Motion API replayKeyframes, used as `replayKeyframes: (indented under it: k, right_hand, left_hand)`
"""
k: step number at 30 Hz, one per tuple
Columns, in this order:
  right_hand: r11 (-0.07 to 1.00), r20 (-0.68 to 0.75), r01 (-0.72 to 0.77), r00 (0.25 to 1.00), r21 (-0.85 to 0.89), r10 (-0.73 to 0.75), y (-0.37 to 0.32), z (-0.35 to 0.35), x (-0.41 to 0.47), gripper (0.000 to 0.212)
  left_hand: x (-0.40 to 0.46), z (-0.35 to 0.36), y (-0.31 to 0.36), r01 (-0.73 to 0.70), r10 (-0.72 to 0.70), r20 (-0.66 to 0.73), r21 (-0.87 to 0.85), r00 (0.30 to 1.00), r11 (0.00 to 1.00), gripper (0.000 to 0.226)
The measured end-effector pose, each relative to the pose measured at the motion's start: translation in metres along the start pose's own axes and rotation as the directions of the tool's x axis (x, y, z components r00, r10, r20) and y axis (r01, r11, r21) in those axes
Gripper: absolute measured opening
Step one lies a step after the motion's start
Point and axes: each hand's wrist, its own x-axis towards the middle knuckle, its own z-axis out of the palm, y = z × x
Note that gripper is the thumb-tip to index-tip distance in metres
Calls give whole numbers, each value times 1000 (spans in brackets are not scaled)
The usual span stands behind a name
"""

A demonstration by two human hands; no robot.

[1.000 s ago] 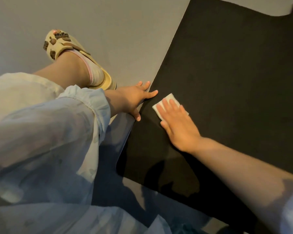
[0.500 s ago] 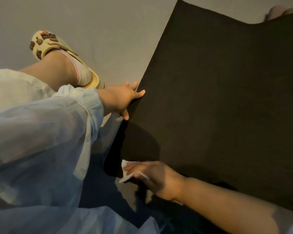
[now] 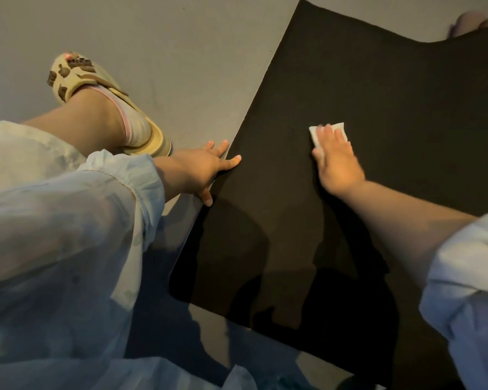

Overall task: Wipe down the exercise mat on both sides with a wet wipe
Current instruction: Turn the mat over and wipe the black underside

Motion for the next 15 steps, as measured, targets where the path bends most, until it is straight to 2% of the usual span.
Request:
replayKeyframes:
  k: [2,4,7,12,15]
  right_hand:
    - [998,79,38,996,-41,-35,0,13,-13,51]
    - [997,87,72,994,11,-72,-4,17,-25,51]
    - [980,153,197,968,39,-201,-17,24,-55,52]
    - [911,218,409,885,57,-411,-49,40,-129,56]
    - [861,292,491,811,133,-508,-55,44,-167,60]
  left_hand:
    - [2,1,-2,-5,5,3,2,1000,1000,115]
    - [2,1,-3,-9,9,1,-2,1000,1000,116]
    - [0,1,-1,-17,17,-16,6,1000,1000,114]
    - [-6,-1,3,-7,8,-29,45,1000,999,111]
    - [-9,-3,5,-11,13,-32,58,999,998,109]
